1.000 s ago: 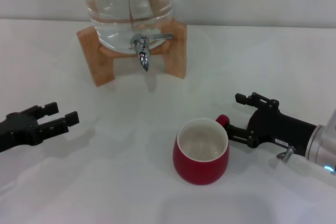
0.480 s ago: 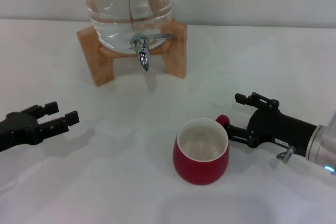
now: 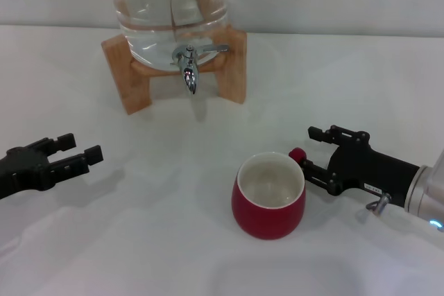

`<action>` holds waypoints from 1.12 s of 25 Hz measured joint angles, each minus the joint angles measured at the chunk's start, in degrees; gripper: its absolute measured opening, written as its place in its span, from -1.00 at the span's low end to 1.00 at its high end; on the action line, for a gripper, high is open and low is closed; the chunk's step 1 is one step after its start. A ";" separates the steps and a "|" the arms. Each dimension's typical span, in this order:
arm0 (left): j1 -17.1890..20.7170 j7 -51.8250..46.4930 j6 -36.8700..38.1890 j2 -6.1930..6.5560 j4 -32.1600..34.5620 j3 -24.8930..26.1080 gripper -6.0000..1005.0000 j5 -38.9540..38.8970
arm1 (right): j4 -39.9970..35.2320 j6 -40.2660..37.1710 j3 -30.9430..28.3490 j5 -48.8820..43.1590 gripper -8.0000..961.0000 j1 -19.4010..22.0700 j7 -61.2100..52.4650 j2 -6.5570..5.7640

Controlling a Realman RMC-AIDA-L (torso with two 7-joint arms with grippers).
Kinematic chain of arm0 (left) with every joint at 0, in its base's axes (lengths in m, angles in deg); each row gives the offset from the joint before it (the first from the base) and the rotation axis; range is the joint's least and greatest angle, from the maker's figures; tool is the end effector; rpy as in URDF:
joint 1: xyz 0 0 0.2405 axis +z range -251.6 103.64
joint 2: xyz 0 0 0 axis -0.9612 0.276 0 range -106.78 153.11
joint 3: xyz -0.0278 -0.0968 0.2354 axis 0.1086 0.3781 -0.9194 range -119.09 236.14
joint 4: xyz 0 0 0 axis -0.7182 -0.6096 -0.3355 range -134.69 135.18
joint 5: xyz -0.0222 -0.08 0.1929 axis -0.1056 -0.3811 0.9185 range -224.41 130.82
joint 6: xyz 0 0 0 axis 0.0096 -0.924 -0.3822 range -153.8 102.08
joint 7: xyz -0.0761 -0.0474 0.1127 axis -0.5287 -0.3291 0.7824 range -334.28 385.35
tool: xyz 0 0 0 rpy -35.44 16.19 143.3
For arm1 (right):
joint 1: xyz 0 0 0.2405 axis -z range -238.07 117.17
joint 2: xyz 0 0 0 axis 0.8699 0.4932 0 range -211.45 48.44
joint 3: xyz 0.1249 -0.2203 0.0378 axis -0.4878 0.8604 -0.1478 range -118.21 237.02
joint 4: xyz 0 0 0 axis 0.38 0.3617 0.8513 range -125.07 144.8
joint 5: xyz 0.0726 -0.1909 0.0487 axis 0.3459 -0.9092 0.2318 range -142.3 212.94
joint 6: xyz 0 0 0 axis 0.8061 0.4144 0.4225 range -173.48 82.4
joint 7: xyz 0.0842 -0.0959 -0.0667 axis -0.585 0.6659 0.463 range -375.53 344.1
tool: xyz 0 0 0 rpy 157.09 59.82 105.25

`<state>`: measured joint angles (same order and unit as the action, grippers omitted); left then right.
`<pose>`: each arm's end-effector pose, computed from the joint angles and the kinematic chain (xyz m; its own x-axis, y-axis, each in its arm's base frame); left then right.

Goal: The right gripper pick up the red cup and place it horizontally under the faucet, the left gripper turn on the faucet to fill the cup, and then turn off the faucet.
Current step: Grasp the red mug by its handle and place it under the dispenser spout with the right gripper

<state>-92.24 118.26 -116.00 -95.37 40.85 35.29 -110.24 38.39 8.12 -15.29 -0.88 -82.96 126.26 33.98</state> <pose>-0.3468 0.2755 0.0482 0.5338 0.5250 0.6629 0.7992 -0.5695 -0.1925 0.2674 0.3243 -0.0750 0.8622 -0.0690 -0.5018 -0.3524 -0.7933 -0.4964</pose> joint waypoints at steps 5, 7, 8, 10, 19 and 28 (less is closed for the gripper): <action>0.07 0.00 0.02 0.05 0.00 0.04 0.76 -0.07 | 0.01 0.11 0.52 0.01 0.11 0.06 1.10 0.03; 0.07 0.00 0.03 0.03 0.00 0.04 0.76 -0.07 | 0.08 0.14 0.87 0.00 -0.07 0.09 2.03 0.06; 0.07 0.00 0.03 0.02 0.00 0.04 0.76 -0.07 | 0.16 0.19 1.02 0.01 -0.15 0.11 2.28 0.07; 0.07 0.00 -0.05 -0.02 0.00 0.04 0.76 -0.07 | 0.32 0.55 1.26 0.00 -0.30 0.16 2.58 0.08; 0.07 -0.07 -0.42 -0.12 0.00 0.04 0.76 -0.15 | 0.39 2.17 1.57 1.21 -0.65 0.19 2.69 0.09; 0.16 -0.11 -0.56 -0.22 0.00 -0.20 0.76 0.06 | 0.48 1.30 3.30 5.62 -0.74 -0.06 3.58 0.12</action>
<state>-92.08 118.15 -116.56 -95.59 40.85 35.09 -110.18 38.87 9.42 -11.99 4.74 -83.02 129.84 34.09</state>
